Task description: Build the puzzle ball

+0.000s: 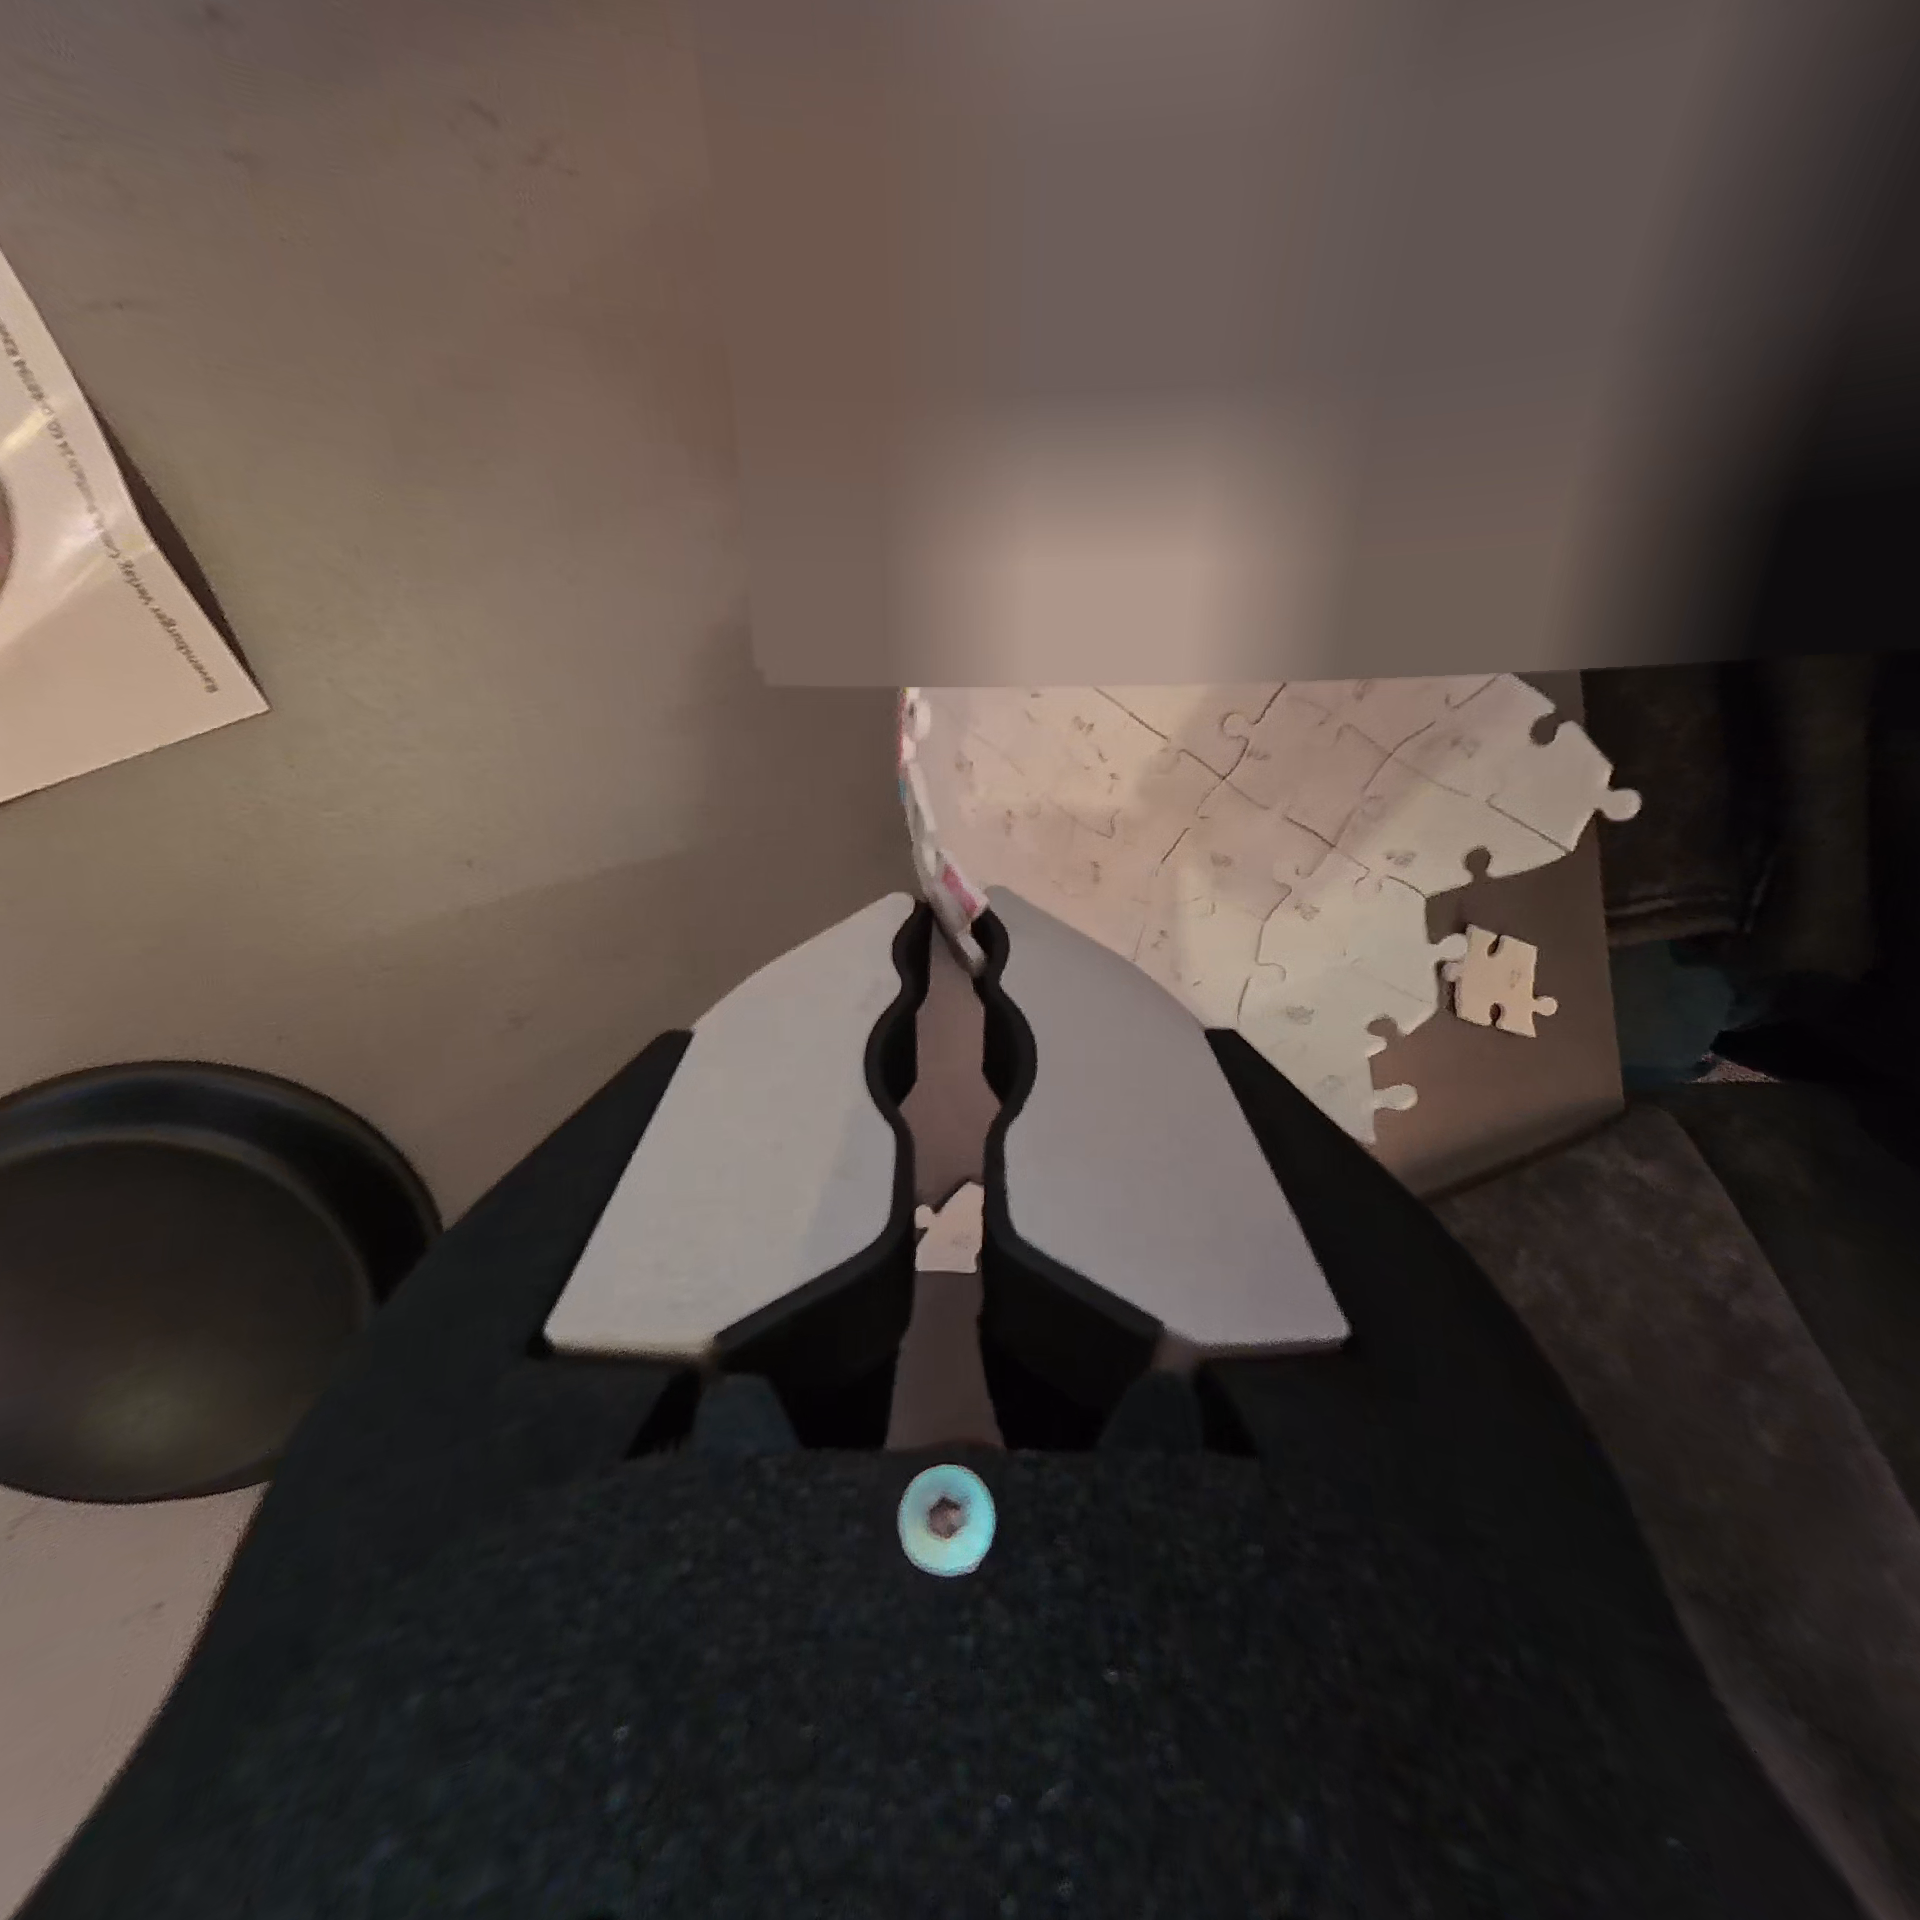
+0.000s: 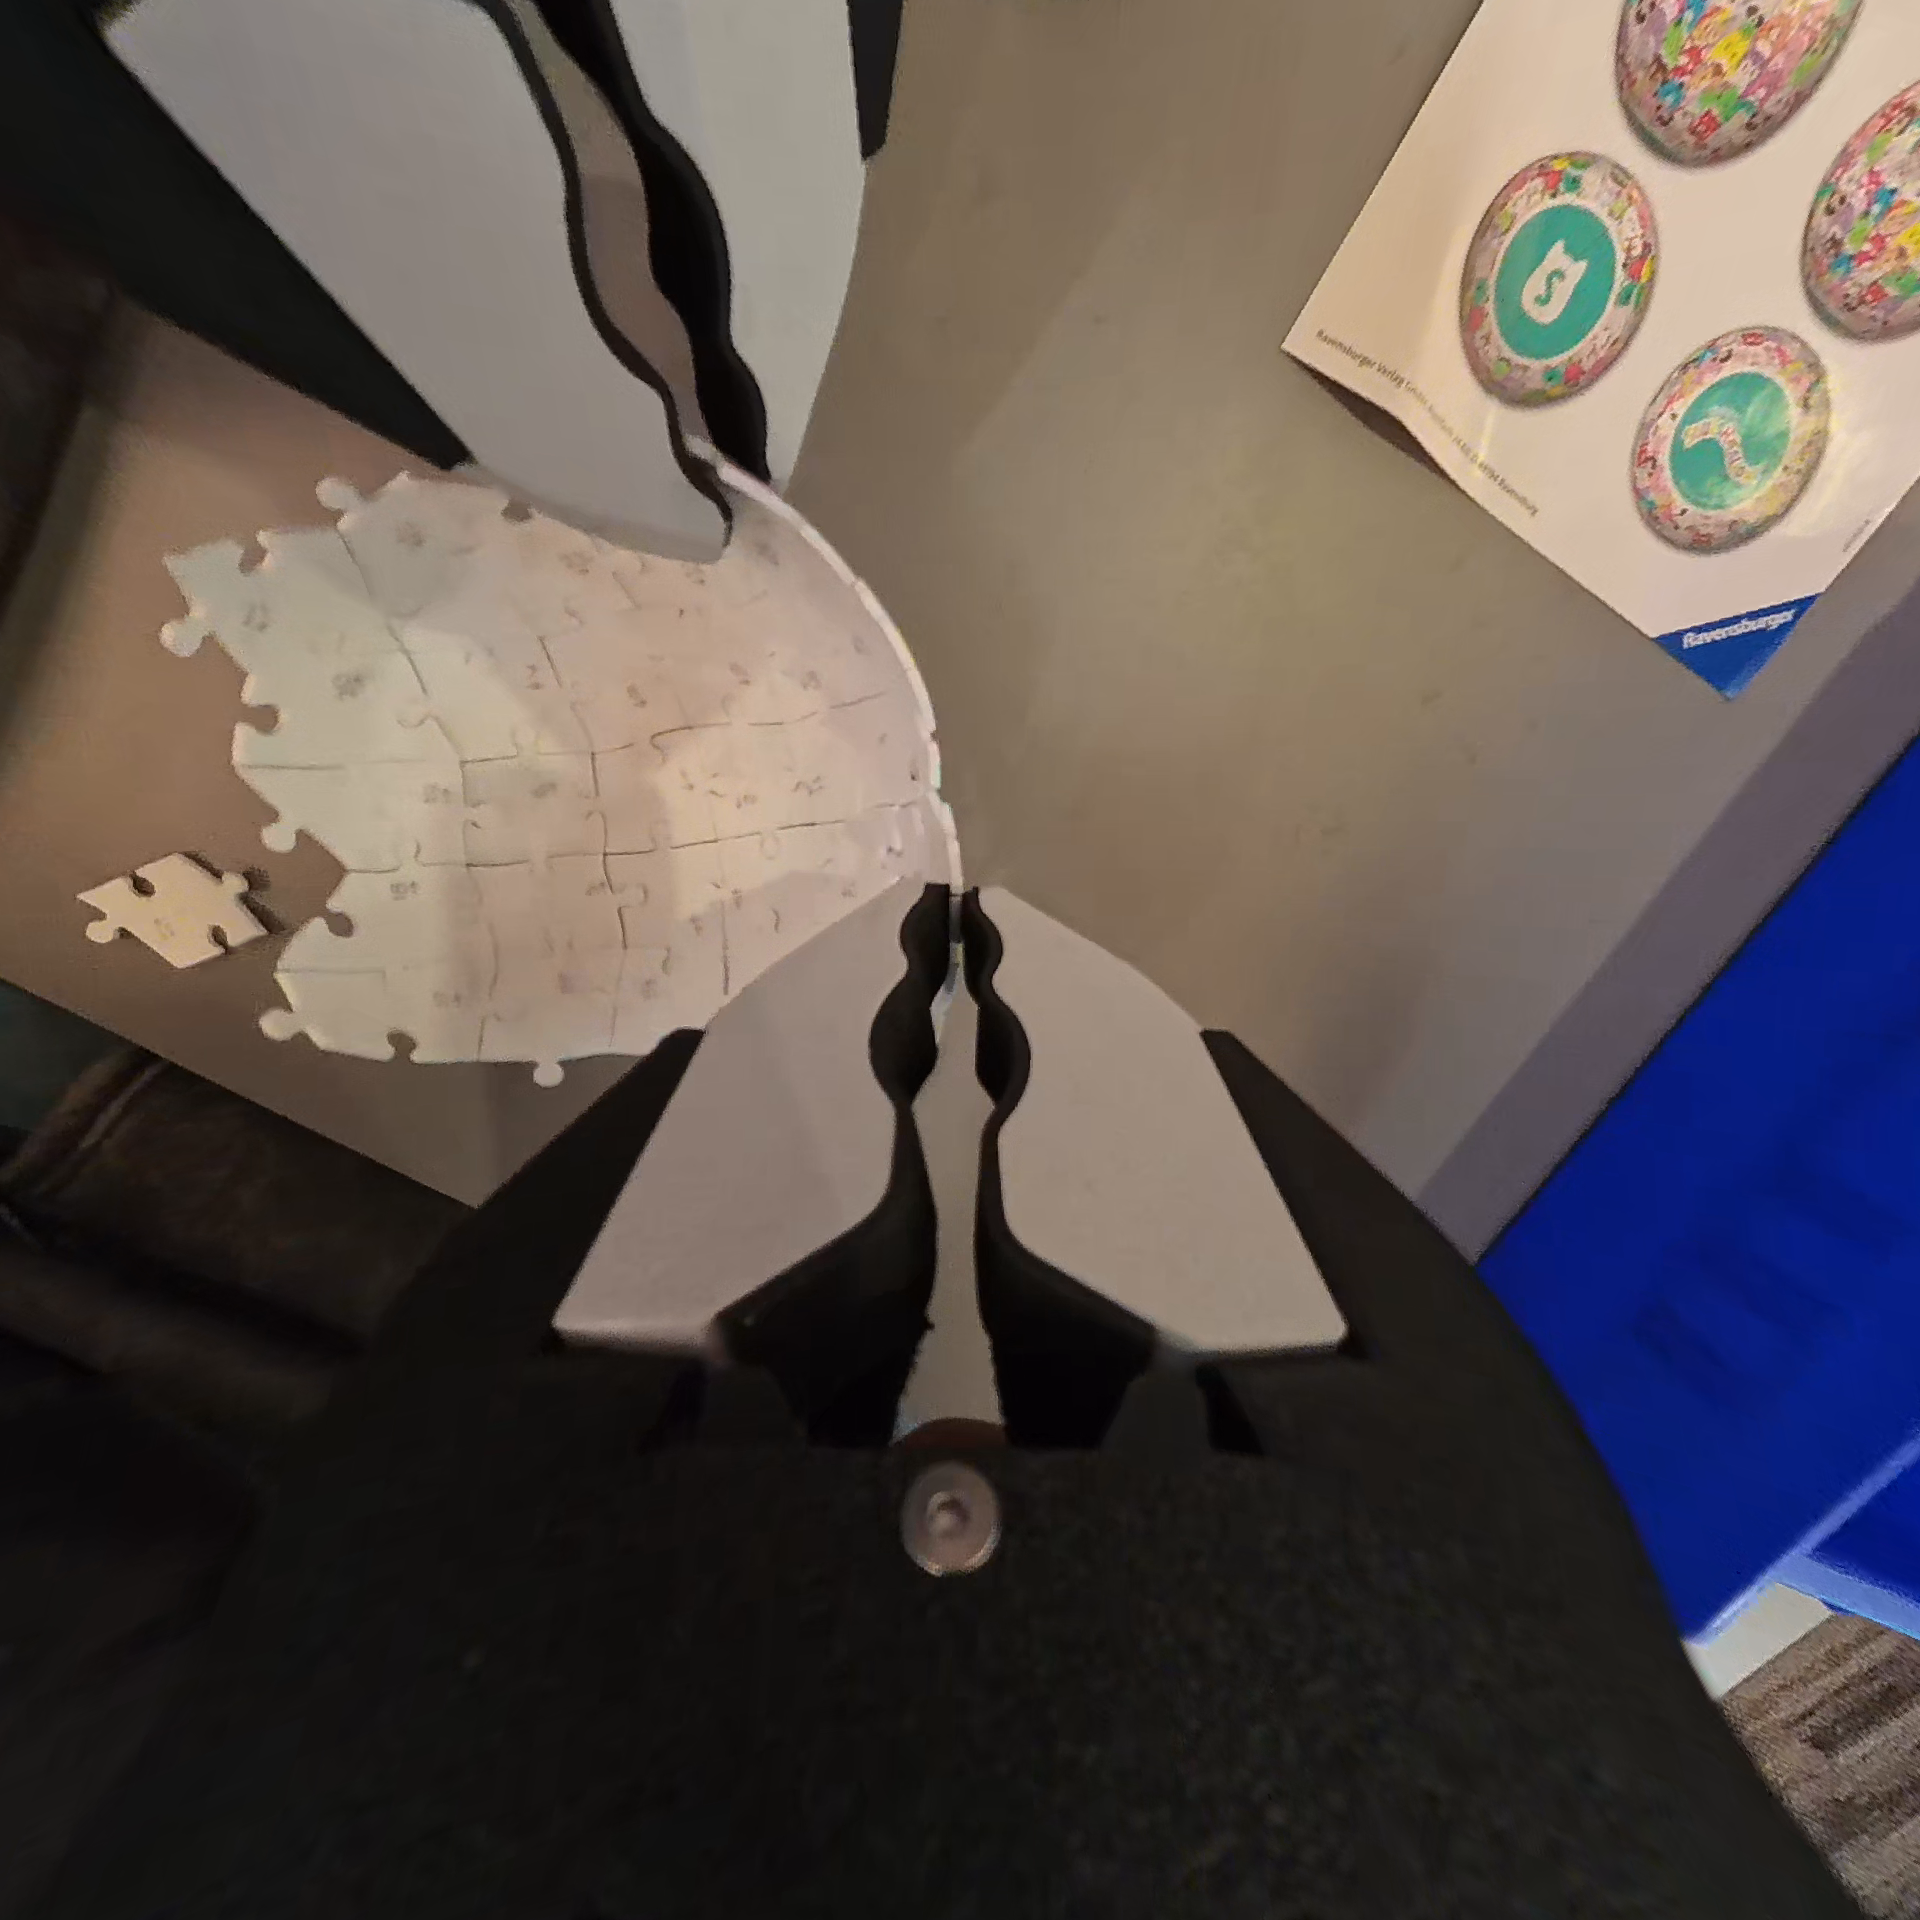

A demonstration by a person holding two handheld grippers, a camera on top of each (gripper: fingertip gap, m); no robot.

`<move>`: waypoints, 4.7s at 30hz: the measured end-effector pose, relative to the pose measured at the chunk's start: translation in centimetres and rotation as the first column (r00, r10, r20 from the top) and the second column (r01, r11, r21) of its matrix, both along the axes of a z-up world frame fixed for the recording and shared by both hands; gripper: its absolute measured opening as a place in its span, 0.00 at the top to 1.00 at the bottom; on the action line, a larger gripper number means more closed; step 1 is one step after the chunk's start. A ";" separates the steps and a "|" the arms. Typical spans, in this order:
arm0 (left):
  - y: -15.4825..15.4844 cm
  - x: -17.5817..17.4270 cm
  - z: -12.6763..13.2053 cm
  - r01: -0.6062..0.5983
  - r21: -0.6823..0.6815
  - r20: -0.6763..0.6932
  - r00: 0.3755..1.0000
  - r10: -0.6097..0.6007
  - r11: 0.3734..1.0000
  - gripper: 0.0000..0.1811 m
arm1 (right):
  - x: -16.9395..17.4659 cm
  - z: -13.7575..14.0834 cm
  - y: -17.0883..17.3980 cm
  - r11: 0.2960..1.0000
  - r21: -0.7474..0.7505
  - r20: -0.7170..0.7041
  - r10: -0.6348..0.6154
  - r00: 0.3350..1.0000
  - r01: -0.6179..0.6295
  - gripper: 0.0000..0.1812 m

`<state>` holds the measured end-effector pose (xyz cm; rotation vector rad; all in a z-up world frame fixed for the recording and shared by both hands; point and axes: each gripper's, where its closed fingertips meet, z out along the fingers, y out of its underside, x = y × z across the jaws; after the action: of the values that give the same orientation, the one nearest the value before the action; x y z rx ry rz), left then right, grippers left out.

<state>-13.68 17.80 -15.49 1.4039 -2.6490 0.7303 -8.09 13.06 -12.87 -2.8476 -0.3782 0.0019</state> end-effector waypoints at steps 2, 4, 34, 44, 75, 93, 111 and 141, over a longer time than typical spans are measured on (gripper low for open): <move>-0.1 -0.1 0.0 -0.001 -0.013 -0.005 1.000 0.001 1.000 0.96 | 0.0 -0.3 0.0 1.000 -0.006 -0.004 -0.003 1.000 0.003 0.99; -0.2 -0.1 0.0 -0.004 -0.022 -0.010 1.000 0.004 1.000 0.96 | 0.0 -0.4 0.0 1.000 -0.009 -0.010 -0.007 1.000 0.007 0.99; 3.3 -1.7 10.4 -0.287 -0.172 0.334 0.883 0.330 0.942 0.68 | 1.4 -3.5 0.2 0.998 -0.010 -0.265 -0.060 0.962 0.059 0.99; -3.6 -5.6 8.6 -0.471 -0.209 0.478 0.716 0.509 0.857 0.56 | 1.7 -3.7 0.1 1.000 -0.002 -0.327 -0.028 0.945 0.029 0.99; -5.1 0.4 -0.4 -0.712 -0.115 0.538 0.542 0.646 0.693 0.35 | 1.8 -4.4 -0.1 0.999 -0.040 -0.493 -0.032 0.869 0.014 0.99; -5.5 0.3 0.2 -0.713 -0.009 0.536 0.588 0.606 0.701 0.43 | 2.1 -4.8 0.0 0.997 -0.072 -0.570 -0.065 0.819 0.029 0.98; -5.1 1.7 2.4 -0.709 -0.019 0.536 0.588 0.606 0.705 0.47 | 2.4 -6.0 0.3 0.996 -0.088 -0.619 -0.052 0.784 -0.003 0.97; -4.8 2.2 0.7 -0.712 -0.030 0.468 0.610 0.639 0.702 0.48 | 5.7 -2.7 1.6 0.983 0.172 -0.513 0.150 0.845 -0.070 0.88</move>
<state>-11.51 12.96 -14.82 2.6615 -2.4317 1.0086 -2.40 14.71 -15.56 -2.5327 -0.3975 0.7298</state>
